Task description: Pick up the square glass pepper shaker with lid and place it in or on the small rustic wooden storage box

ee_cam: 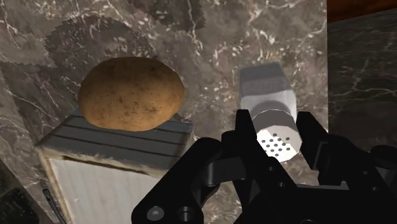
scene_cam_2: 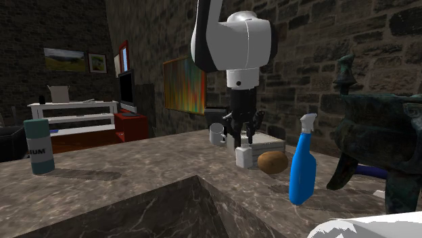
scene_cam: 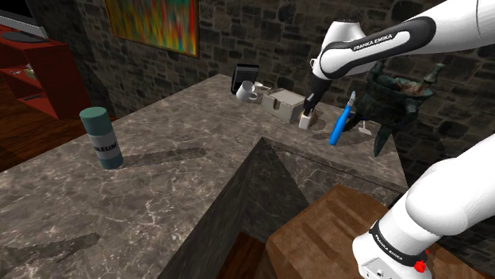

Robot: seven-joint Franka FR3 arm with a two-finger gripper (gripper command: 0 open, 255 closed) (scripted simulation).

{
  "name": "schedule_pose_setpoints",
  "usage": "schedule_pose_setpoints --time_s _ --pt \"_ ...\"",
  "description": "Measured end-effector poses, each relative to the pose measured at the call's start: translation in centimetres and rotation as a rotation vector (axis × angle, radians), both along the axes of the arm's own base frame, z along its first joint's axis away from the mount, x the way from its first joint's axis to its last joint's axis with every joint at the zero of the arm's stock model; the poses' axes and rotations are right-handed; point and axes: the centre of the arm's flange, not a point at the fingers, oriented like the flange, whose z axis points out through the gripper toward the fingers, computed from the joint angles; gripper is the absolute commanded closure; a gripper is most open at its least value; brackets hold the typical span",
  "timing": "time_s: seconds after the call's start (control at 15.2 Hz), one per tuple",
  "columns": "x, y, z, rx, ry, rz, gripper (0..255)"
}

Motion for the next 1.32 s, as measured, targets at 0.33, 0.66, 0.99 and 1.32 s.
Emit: schedule_pose_setpoints --time_s 0.33,0.66,0.99,1.32 --pt "0.2 0.0 2.7 0.000 0.000 0.000 255" --pt "0.2 -0.1 5.4 0.000 0.000 0.000 255" --pt "0.2 -0.1 8.0 0.000 0.000 0.000 255" --pt "0.7 -0.5 10.2 0.000 0.000 0.000 255"
